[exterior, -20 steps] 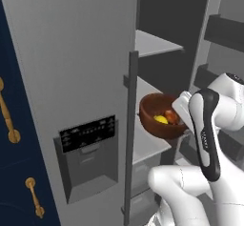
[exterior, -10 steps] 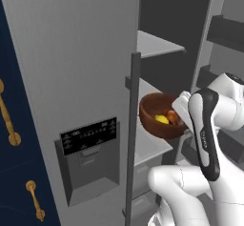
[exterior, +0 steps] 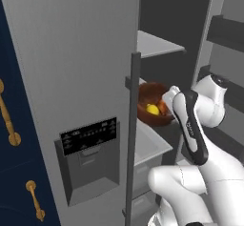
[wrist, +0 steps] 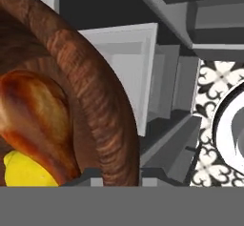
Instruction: Pick the chicken drumstick and lemon from their plates and place them in the bowl. Then put the bowl in the fridge.
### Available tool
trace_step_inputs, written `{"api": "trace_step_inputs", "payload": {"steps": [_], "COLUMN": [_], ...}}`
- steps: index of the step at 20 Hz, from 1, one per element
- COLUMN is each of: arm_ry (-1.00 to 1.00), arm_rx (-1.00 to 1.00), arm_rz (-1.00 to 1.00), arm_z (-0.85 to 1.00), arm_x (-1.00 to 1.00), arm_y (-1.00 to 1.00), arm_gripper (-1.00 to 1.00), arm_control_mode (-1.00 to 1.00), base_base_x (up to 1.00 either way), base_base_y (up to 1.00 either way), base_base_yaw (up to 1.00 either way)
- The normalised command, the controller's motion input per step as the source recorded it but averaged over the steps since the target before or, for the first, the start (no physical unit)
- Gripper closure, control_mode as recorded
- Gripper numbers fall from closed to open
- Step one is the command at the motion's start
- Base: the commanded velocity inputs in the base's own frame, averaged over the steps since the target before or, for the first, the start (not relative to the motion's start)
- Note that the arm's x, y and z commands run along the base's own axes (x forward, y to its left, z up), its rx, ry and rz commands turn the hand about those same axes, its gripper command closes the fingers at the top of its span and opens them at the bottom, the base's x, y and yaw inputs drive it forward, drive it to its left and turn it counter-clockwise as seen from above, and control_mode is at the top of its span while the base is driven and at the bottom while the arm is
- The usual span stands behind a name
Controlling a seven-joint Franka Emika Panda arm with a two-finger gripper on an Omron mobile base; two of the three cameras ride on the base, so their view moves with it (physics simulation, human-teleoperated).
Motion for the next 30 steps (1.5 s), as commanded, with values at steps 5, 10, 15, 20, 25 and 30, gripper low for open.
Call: {"api": "trace_step_inputs", "payload": {"steps": [5,10,15,20,25,30], "arm_ry": [-0.19,-0.03,0.09,0.03,0.00,0.00], "arm_rx": [-0.04,0.00,0.00,0.00,-0.01,0.00], "arm_rz": [0.00,0.00,0.02,0.00,0.00,0.00], "arm_z": [-0.26,-0.02,0.00,-0.01,-0.17,-0.32], "arm_x": [0.96,1.00,0.86,0.67,0.32,0.11], "arm_y": [0.15,0.00,-0.02,-0.01,0.00,0.02], "arm_gripper": [1.00,1.00,1.00,1.00,1.00,1.00], "arm_control_mode": [-1.00,-1.00,-1.00,-1.00,-1.00,-1.00], "base_base_x": [0.00,0.00,0.00,0.00,0.00,0.00], "base_base_y": [0.00,0.00,0.00,0.00,0.00,0.00], "base_base_yaw": [0.00,0.00,0.00,0.00,0.00,0.00]}}
